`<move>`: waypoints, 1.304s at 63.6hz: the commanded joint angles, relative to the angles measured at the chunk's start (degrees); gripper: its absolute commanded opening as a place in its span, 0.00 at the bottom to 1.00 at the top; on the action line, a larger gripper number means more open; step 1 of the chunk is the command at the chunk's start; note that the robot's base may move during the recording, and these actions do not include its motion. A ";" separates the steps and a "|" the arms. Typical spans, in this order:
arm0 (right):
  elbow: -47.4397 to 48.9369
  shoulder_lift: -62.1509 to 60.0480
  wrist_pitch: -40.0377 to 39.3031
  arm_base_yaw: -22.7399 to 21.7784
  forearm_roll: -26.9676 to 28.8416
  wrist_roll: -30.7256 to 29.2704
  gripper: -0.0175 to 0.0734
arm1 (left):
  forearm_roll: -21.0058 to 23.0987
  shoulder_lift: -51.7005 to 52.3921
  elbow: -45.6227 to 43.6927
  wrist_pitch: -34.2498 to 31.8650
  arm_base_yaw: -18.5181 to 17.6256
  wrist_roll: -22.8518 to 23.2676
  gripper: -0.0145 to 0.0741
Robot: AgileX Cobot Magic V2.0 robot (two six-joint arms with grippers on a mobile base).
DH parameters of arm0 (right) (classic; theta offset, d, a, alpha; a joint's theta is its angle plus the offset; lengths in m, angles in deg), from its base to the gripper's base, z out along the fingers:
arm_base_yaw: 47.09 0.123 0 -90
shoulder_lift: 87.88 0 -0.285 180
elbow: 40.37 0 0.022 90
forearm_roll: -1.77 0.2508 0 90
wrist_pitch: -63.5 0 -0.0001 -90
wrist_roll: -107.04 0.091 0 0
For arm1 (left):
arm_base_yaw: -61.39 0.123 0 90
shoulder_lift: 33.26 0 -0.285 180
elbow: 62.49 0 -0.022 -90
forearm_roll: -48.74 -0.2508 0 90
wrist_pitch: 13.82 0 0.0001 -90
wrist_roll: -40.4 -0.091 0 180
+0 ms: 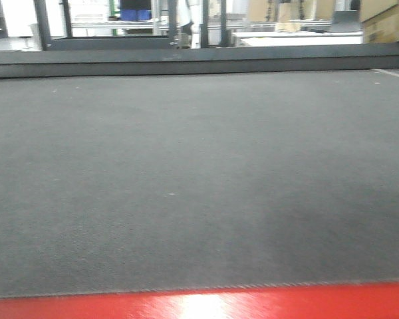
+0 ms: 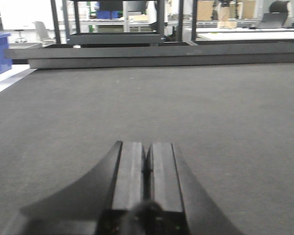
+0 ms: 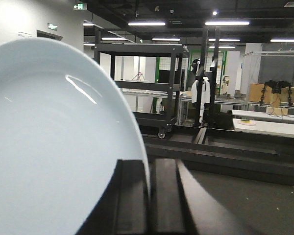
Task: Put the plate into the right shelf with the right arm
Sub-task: 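Drive the base away from the table holding the plate in the right gripper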
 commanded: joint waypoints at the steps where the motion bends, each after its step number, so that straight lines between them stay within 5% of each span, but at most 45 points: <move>1: 1.91 0.74 -5.93 -0.15 -1.02 -0.21 0.25 | 0.12 0.60 0.43 -5.10 -0.24 0.14 0.11; 83: 1.91 0.74 -5.99 -0.15 -1.02 -0.21 0.25 | 0.12 0.60 0.43 -5.10 -0.24 0.14 0.11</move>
